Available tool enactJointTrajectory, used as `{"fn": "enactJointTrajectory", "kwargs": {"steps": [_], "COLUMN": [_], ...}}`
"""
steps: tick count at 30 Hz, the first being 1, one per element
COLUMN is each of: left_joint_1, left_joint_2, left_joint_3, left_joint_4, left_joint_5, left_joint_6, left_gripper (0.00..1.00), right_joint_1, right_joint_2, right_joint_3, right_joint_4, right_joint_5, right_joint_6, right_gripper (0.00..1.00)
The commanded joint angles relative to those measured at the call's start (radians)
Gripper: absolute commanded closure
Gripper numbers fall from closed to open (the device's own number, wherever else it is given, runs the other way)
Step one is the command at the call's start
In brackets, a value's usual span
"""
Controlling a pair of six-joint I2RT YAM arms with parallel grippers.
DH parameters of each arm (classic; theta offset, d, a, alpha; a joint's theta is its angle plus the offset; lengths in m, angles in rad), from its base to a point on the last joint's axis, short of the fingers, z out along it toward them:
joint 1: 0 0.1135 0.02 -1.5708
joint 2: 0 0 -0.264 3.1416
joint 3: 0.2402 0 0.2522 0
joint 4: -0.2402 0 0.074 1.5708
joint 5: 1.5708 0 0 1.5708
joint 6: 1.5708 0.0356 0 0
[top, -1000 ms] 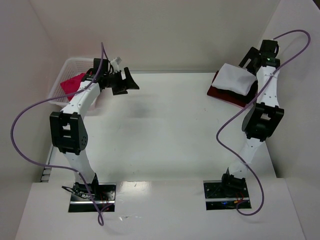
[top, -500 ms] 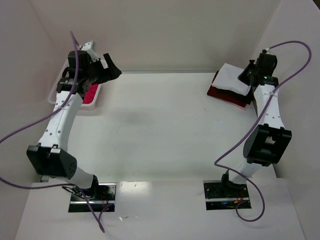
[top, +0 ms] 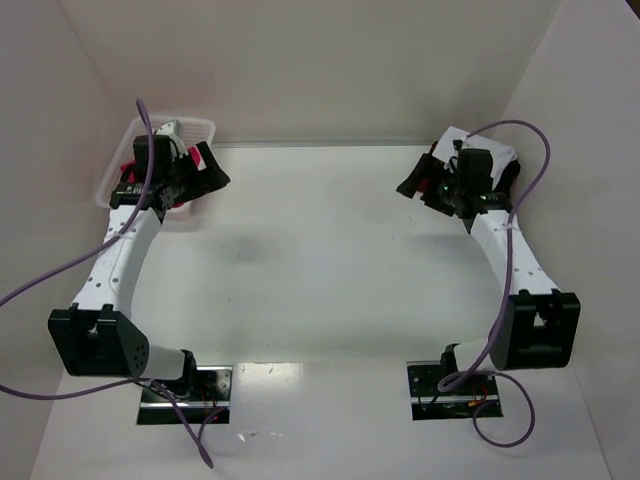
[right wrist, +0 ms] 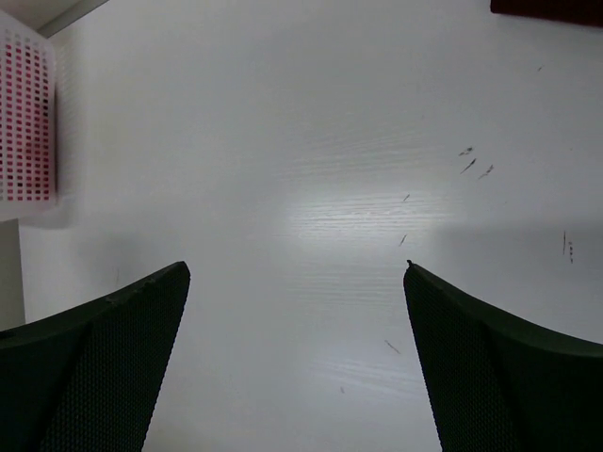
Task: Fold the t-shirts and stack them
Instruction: Put the neatly folded tshirt into the corner of the board with the right arm
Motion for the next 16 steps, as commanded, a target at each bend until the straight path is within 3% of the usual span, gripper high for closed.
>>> {"fn": "enactJointTrajectory", "kwargs": {"steps": [1,6,16], "left_joint_1": [0.000,0.000,0.000], "left_joint_2": [0.021,0.019,-0.045], "left_joint_3": [0.042,0.022,-0.033], "left_joint_4": [0.009,0.018,0.007], "left_joint_5": [0.042,0.051,0.073], "left_joint_6": [-0.001,-0.001,0.026], "left_gripper": [0.01,0.01,0.01], "right_joint_1": [0.004,0.004,0.004], "right_joint_2": [-0.107,-0.230,-0.295], "right_joint_3": [-0.045,-0.114,-0.159], "right_joint_4": [0.050,0.059,0.042], "right_joint_5": [0.016,0.049,0.047], "right_joint_6": [0.038,0.052,0.059], "right_gripper": [0.00,0.00,0.00]}}
